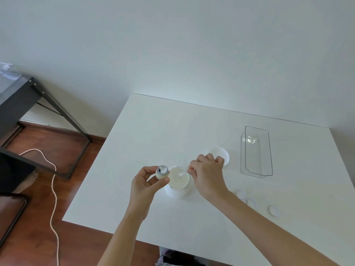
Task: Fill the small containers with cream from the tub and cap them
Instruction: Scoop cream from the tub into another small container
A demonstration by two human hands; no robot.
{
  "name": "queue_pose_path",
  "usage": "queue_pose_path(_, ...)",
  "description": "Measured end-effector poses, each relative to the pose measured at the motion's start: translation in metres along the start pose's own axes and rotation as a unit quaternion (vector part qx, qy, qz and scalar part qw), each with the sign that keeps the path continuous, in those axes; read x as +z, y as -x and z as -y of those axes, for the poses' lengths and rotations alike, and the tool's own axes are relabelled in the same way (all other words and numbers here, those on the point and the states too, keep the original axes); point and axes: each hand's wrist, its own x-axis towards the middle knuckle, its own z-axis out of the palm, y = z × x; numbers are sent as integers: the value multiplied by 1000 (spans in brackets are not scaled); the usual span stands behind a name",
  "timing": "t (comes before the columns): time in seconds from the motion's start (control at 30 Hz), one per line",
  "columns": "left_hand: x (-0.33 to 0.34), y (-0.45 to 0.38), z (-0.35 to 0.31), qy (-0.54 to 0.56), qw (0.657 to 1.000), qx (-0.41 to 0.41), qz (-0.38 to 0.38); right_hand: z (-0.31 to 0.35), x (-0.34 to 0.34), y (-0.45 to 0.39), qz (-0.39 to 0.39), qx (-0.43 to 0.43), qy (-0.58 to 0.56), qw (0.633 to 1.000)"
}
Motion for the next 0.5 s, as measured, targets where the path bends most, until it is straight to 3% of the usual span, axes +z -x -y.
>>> queue_pose_path(0.13, -2, 3, -1, -7, 1000, 0, -4, 12, 20, -12, 42, -35, 74, 996)
queue_pose_path(0.3, -5, 5, -3, -11, 1000, 3, 5, 19, 26, -19, 105, -16, 57, 993)
queue_pose_path(0.5, -5, 6, -6, -17, 999, 3, 45, 7, 14, -20, 134, 125, -88, 979)
